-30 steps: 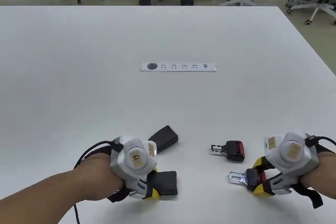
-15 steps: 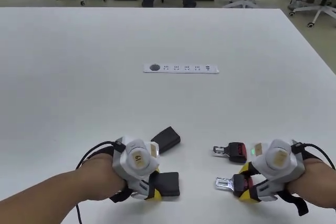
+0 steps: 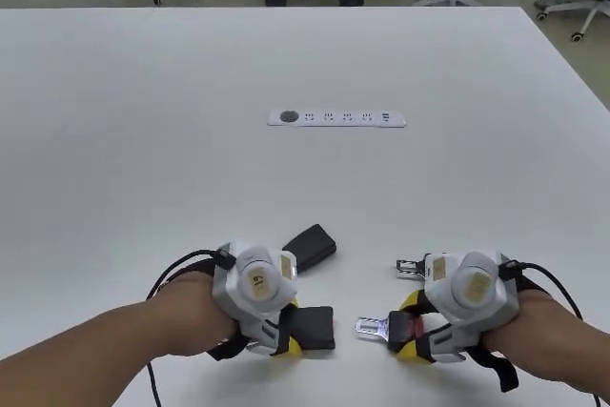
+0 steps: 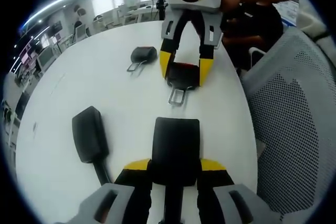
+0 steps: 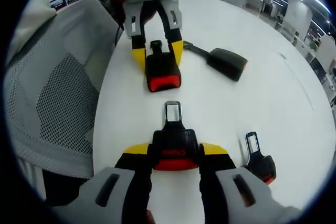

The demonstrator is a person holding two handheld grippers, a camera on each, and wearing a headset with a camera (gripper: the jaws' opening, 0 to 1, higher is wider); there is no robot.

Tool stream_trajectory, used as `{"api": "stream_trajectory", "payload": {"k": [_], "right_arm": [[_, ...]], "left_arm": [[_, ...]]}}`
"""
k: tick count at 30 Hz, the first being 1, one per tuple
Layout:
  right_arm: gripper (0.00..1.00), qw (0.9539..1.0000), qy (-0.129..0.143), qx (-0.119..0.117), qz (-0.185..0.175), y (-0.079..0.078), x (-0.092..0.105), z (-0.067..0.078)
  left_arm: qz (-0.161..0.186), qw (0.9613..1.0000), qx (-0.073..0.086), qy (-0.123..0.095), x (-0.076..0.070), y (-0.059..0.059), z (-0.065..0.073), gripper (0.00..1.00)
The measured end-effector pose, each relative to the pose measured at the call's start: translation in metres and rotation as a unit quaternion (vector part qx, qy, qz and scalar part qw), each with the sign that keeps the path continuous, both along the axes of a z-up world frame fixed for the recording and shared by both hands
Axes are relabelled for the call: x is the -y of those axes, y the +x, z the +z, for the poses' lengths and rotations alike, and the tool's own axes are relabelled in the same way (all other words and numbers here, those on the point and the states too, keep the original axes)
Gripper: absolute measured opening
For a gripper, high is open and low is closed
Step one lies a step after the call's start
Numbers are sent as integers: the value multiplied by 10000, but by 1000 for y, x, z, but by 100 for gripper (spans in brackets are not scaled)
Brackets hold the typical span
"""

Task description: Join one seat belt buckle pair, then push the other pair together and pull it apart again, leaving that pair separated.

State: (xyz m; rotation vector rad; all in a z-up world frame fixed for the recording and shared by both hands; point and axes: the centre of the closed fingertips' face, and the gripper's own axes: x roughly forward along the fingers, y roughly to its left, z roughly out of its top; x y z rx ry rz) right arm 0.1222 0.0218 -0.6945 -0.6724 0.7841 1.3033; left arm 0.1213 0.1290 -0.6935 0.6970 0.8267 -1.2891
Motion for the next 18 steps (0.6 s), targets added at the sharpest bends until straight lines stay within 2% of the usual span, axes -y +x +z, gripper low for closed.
{"api": "stream_trajectory", "payload": {"k": [2, 9, 18], "right_arm": [[34, 10000, 60, 4, 33, -3, -9, 2], [34, 9998, 3, 71, 184, -7, -25, 0], [34, 9998, -80, 117, 148, -9, -24, 3]], "left_arm": [[8, 10000, -1, -10, 0, 0, 0, 34], [15, 10000, -5, 6, 0, -2, 2, 34], [-1, 10000, 1, 6, 1, -3, 3, 34]]}}
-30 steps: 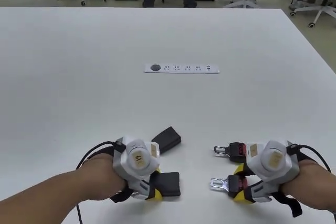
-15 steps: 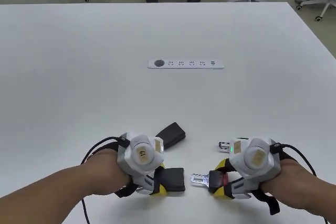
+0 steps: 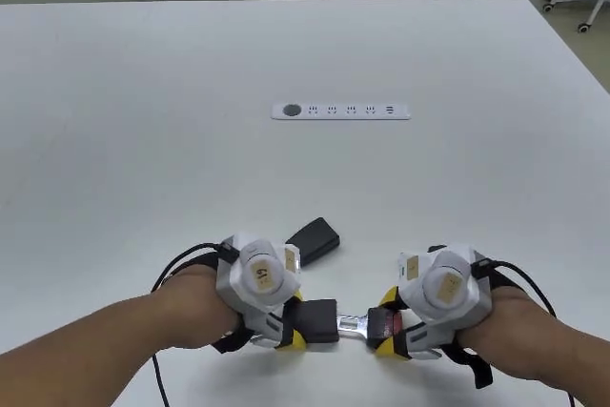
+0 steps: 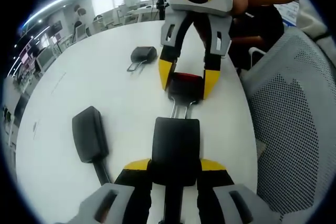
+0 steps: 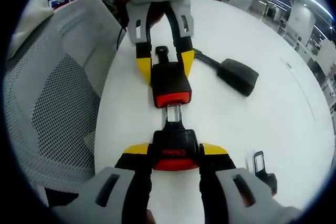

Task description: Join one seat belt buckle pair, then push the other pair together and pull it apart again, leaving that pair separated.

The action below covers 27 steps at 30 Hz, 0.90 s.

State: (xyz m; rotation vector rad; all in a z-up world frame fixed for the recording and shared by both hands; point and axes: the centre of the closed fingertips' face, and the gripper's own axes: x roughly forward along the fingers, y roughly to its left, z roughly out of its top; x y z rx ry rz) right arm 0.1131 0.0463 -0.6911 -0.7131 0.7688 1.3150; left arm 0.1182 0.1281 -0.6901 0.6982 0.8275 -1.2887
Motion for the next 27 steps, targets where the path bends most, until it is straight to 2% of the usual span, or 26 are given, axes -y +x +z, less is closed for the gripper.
{"api": "stream_trajectory", "payload": {"k": [3, 6, 9, 12, 14, 21, 27], "right_arm": [[34, 9997, -84, 170, 133, 2, -2, 2], [34, 9995, -94, 226, 179, 4, -3, 2], [34, 9997, -35, 187, 169, 4, -5, 1], [34, 9998, 101, 61, 166, 8, -9, -1], [34, 9996, 250, -63, 117, 4, -13, 0], [34, 9989, 421, -127, 160, 7, -13, -1], [33, 9988, 451, -125, 119, 5, -17, 2]], "left_arm": [[4, 10000, -2, 15, 0, 0, -1, 34], [6, 10000, -4, 35, -1, 0, -1, 34], [-79, 10000, 6, 32, 0, 0, -1, 34], [-166, 9999, -2, 30, -1, 0, -1, 33], [-200, 9998, -2, 44, -1, 1, -1, 33], [-313, 9995, 9, -21, -1, 1, -1, 33], [-398, 9992, 12, -61, -1, 2, -1, 33]]}}
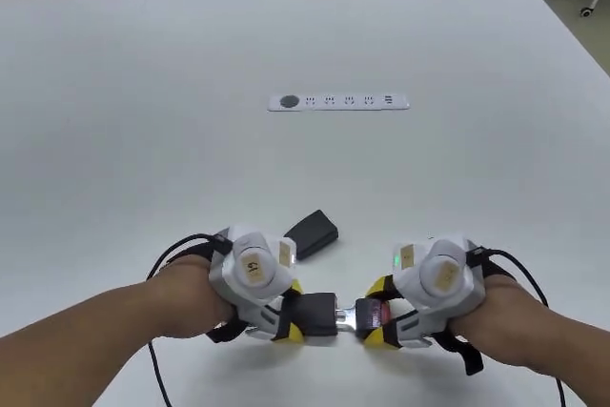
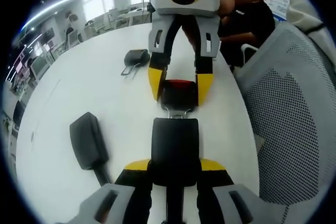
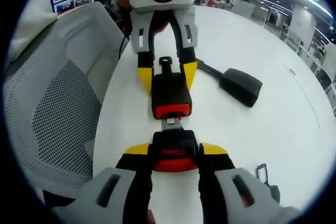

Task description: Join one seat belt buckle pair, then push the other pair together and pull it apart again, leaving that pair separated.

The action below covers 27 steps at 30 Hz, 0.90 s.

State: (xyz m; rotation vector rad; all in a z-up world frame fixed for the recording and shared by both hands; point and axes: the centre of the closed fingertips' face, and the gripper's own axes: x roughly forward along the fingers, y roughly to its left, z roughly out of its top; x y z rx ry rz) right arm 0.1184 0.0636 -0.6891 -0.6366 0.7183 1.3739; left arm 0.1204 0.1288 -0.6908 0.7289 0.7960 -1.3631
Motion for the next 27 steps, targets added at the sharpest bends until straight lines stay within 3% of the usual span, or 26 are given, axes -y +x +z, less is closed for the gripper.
{"api": "stream_trajectory", "payload": {"k": [14, 25, 27], "right_arm": [[31, 10000, -32, 38, 41, 1, -5, -3], [31, 9996, -99, 90, 252, -3, -22, -2], [31, 9997, -159, 91, 145, 0, -19, -1]], "left_arm": [[-69, 10000, 13, 37, 0, -1, 0, 32], [-40, 9999, -9, 94, -3, 1, -1, 32], [-59, 10000, -1, 70, -2, 1, -1, 32]]}}
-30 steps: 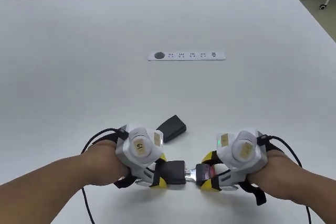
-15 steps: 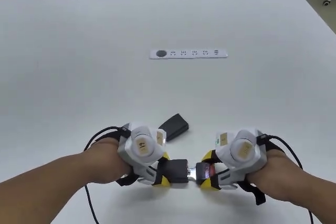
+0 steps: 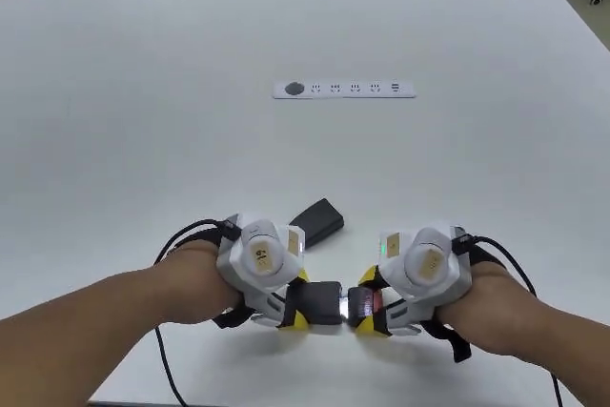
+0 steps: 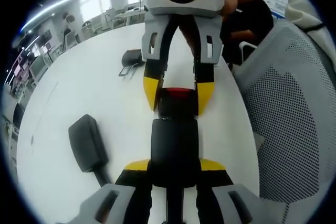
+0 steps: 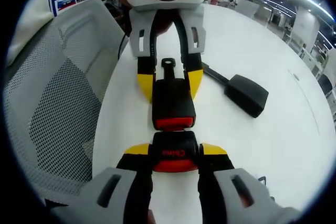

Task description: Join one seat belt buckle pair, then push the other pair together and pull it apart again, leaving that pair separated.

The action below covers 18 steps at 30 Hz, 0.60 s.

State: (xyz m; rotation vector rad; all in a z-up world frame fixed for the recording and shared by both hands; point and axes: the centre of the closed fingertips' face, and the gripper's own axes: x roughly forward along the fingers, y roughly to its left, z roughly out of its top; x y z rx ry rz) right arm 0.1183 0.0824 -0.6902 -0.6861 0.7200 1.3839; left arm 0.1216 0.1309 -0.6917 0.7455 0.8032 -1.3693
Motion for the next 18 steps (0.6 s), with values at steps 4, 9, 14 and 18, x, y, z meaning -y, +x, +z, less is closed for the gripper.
{"api": "stream_trajectory", "payload": {"k": [4, 9, 14, 18], "right_arm": [[31, 10000, -14, -17, -14, 0, 1, 4], [32, 9999, -115, 9, 40, -2, 7, 4], [31, 9998, -173, 16, 85, 1, 12, 3], [31, 9998, -190, -7, 107, -1, 11, 3]], "left_arm": [[-45, 10000, 15, 8, 1, 0, 1, 32], [-125, 9998, 34, 168, -1, 1, 0, 32], [6, 9999, 20, 107, 1, 0, -2, 31], [56, 10000, 15, 58, 2, -2, -1, 31]]}}
